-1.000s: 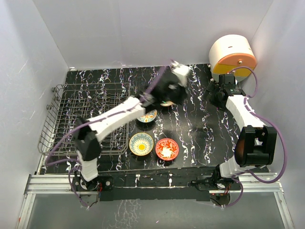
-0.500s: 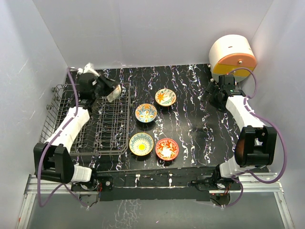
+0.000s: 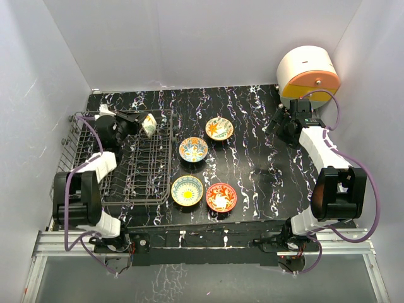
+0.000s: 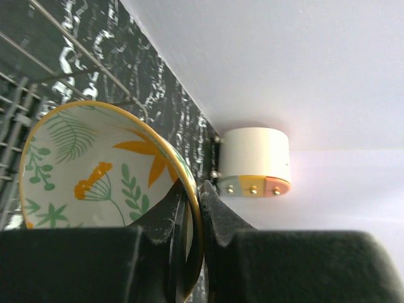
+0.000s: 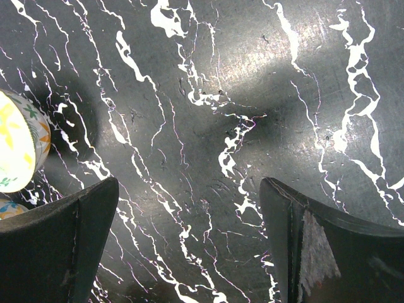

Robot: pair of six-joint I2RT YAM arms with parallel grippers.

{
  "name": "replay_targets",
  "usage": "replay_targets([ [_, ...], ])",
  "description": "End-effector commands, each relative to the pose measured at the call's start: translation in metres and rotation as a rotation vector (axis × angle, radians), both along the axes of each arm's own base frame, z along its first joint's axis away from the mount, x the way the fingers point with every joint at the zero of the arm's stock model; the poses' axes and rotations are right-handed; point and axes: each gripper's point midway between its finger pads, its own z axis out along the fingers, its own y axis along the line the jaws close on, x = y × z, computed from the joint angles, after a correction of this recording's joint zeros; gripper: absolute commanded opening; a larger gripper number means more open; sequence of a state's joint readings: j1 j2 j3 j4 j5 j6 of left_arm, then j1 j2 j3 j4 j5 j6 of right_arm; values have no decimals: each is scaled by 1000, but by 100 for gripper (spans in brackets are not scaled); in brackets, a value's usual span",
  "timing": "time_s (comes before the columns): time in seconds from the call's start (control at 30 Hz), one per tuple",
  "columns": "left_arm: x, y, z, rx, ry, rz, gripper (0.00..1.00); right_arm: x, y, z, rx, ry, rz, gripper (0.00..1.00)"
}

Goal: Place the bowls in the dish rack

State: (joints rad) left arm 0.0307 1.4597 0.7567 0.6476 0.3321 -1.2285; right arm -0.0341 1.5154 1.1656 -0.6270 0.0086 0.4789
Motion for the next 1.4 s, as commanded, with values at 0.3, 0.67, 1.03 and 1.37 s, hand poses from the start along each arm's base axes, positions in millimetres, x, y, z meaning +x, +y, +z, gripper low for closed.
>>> replay_targets([
  [0.3,40,-7,21,-275,-284,-41,0,10,-10,10,-38,-44,-30,97],
  [0.67,59,-25,15,-336,-316,-83,0,15,-12,3,-46,-21,-31,97],
  [1.03,67,-34,-29,-299,-177,-76,0,18,-11,0,-48,-16,-24,97],
  [1.37,59,-34,-71,-241,-36,-54,0,16,-8,-2,-33,-12,-7,96],
])
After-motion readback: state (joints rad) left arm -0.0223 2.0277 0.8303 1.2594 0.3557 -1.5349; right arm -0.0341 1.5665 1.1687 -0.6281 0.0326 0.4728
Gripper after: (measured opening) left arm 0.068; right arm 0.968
